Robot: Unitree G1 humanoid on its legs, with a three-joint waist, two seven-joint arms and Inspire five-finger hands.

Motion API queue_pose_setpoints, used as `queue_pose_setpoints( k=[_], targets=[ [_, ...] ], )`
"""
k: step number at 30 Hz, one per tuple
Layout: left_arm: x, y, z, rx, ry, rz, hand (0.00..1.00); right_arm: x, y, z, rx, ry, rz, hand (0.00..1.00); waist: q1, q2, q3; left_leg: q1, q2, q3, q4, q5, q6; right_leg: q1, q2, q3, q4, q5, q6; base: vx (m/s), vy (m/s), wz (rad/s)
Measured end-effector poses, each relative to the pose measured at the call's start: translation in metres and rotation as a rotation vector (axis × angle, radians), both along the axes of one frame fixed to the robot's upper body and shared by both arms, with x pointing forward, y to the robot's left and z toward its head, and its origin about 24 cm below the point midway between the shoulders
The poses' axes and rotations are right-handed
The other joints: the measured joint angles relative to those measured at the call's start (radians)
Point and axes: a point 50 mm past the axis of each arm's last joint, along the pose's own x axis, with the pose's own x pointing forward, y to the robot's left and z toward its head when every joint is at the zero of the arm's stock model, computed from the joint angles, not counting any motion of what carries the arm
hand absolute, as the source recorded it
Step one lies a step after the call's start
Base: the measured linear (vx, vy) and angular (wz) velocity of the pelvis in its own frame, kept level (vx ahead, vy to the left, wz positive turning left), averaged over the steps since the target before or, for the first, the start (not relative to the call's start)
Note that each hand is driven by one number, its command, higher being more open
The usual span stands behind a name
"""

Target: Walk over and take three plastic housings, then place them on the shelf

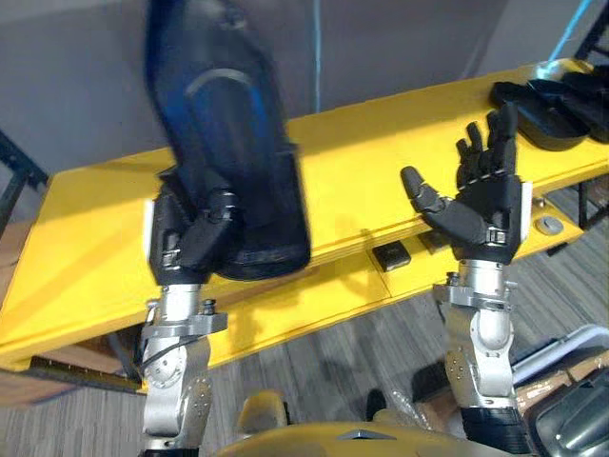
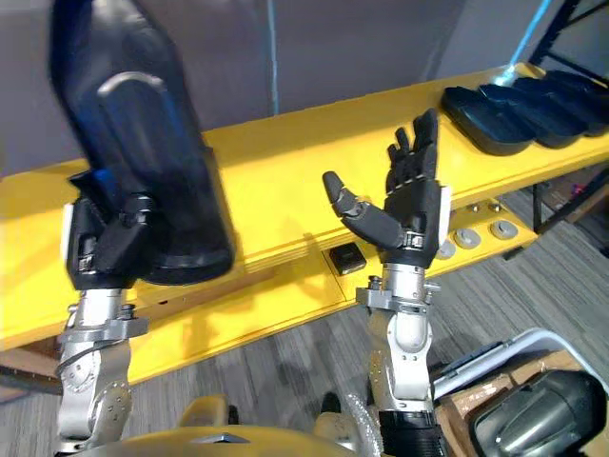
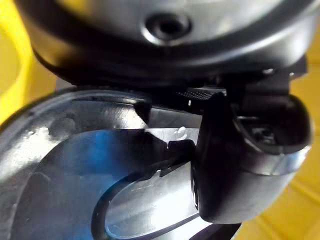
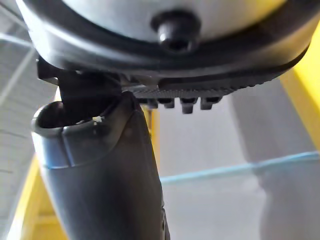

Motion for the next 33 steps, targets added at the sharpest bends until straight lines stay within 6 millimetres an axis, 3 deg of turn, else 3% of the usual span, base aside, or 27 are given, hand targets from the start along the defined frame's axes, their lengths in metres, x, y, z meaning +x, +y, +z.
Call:
queue_pose_setpoints(
  k=[2, 3, 4, 7, 11, 16, 20, 24, 29, 33],
  targets=[
    [0.006, -0.016, -0.003, -0.005, 0.04, -0.081, 0.0, -0.003, -0.001, -0.001, 0.002, 0.003, 0.017, 1.0, -0.006, 0.014, -0.009, 0.064, 0.01, 0.014, -0.107, 0.121, -0.068, -0.005, -0.018, 0.054, 0.029, -0.017, 0.031, 0.06, 0.309, -0.79],
    [0.009, -0.023, -0.007, -0.005, 0.076, -0.116, 0.0, -0.007, -0.001, -0.003, 0.007, 0.013, 0.02, 1.0, -0.013, 0.002, -0.021, 0.091, -0.019, 0.049, -0.116, 0.115, -0.082, -0.003, -0.044, 0.079, 0.02, -0.017, 0.043, 0.1, 0.29, -0.63],
    [0.01, -0.025, -0.009, -0.004, 0.1, -0.131, 0.0, -0.013, 0.001, -0.002, 0.008, 0.007, 0.027, 1.0, -0.031, -0.021, -0.034, 0.09, -0.049, 0.077, -0.119, 0.103, -0.067, -0.004, -0.08, 0.089, 0.006, -0.011, 0.05, 0.12, 0.27, -0.53],
    [0.017, -0.028, -0.013, -0.017, 0.186, -0.126, 0.0, -0.025, 0.009, 0.003, 0.03, -0.018, 0.071, 1.0, -0.037, -0.051, -0.044, 0.094, -0.08, 0.123, -0.103, 0.081, -0.054, -0.023, -0.118, 0.097, 0.011, 0.009, 0.08, 0.12, 0.208, -0.3],
    [0.021, -0.035, -0.023, -0.041, 0.295, -0.121, 0.0, -0.03, 0.022, -0.003, 0.062, 0.022, 0.119, 1.0, -0.037, -0.056, -0.056, 0.108, -0.079, 0.129, -0.107, 0.071, -0.062, -0.022, -0.112, 0.058, 0.01, 0.018, 0.096, 0.1, 0.048, -0.1],
    [0.032, -0.066, -0.03, -0.052, 0.387, -0.189, 0.0, -0.028, 0.033, -0.011, 0.08, 0.098, 0.173, 1.0, -0.047, -0.054, -0.058, 0.102, -0.074, 0.13, -0.111, 0.069, -0.066, -0.029, -0.108, 0.048, 0.008, 0.012, 0.105, -0.01, 0.002, -0.01],
    [0.061, -0.084, -0.017, -0.031, 0.378, -0.162, 0.0, -0.026, 0.043, -0.012, 0.074, 0.118, 0.219, 1.0, -0.066, -0.055, -0.059, 0.035, -0.064, 0.153, -0.077, 0.061, -0.069, -0.103, -0.104, 0.076, 0.012, 0.024, 0.122, -0.08, 0.009, -0.17],
    [0.097, -0.073, -0.01, -0.044, 0.42, 0.021, 0.0, -0.024, 0.046, -0.011, 0.066, 0.126, 0.234, 1.0, -0.109, -0.058, -0.054, 0.015, -0.041, 0.172, -0.05, 0.054, -0.074, -0.139, -0.082, 0.106, 0.026, 0.032, 0.118, -0.05, -0.004, -0.21],
    [0.117, -0.055, 0.003, -0.112, 0.43, 0.185, 0.0, -0.024, 0.052, -0.011, 0.091, 0.125, 0.272, 1.0, -0.123, -0.062, -0.022, 0.013, -0.021, 0.193, -0.037, 0.049, -0.081, -0.155, -0.062, 0.13, 0.028, 0.036, 0.112, -0.02, -0.01, -0.17],
    [0.128, -0.047, 0.016, -0.177, 0.431, 0.3, 0.0, -0.026, 0.072, -0.013, 0.091, 0.156, 0.383, 1.0, -0.141, -0.063, 0.002, 0.005, -0.017, 0.197, -0.035, 0.048, -0.082, -0.165, -0.058, 0.138, 0.03, 0.039, 0.109, 0.0, 0.0, -0.01]
  ],
)
